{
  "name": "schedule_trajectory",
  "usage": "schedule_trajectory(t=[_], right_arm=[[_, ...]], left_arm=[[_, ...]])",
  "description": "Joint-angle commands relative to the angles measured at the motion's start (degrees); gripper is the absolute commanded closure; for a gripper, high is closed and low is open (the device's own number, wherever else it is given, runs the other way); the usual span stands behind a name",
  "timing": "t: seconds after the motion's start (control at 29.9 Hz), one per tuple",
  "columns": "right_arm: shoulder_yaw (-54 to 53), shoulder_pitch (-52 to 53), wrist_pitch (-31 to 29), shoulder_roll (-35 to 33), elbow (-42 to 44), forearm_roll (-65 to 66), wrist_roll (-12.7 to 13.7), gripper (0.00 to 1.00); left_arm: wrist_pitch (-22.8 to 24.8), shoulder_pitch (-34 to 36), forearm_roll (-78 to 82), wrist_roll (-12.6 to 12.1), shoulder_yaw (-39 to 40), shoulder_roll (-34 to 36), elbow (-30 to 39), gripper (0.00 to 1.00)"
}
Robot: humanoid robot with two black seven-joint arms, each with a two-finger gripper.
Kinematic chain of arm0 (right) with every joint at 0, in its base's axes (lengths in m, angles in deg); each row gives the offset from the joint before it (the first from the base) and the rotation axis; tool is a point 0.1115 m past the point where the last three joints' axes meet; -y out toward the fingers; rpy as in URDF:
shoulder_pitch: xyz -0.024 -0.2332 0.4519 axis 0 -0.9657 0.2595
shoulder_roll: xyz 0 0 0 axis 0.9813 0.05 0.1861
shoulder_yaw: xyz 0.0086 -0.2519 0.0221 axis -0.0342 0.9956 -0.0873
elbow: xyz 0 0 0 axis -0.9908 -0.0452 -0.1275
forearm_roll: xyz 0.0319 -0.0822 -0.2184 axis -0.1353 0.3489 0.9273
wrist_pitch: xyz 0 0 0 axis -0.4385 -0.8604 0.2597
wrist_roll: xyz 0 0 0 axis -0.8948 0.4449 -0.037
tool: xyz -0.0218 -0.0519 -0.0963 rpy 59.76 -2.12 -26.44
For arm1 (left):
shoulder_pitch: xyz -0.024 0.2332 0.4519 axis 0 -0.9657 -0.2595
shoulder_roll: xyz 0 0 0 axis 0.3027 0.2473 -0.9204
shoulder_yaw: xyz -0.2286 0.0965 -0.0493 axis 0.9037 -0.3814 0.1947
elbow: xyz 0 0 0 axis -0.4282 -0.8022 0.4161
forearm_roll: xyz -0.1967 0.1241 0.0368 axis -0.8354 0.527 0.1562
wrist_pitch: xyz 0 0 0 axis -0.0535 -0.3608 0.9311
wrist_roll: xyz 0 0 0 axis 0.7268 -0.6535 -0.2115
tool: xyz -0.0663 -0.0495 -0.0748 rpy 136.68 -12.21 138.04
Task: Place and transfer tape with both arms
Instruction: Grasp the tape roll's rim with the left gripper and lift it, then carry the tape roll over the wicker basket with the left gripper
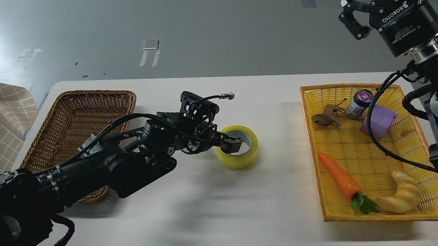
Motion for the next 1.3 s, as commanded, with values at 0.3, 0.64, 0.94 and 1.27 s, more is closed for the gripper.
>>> schedule_trajectory(t=[0.3, 0.64, 0.94, 1.27], right_arm=[[0.0, -0.15, 0.0, 0.12, -0.09, -0.08, -0.03, 0.0], [0.0, -0.15, 0.0, 0.2, -0.09, -0.08, -0.03, 0.0], [0.0, -0.33, 0.0, 0.2, 0.09, -0.08, -0.03, 0.0], [0.0, -0.41, 0.0, 0.12, 0.44, 0.01, 0.05, 0.0]], left_arm=[[0.25, 0.13, -1.58, 0.0, 0.0, -0.59, -1.24, 0.83], [0.96, 0.92, -3.52, 0.0, 0.09, -0.51, -0.98, 1.0], [1.01, 9.52, -11.51, -0.08, 0.09, 0.55, -0.63, 1.0], [1.01, 14.71, -17.12, 0.09, 0.53, 5.9, -0.27, 1.0]])
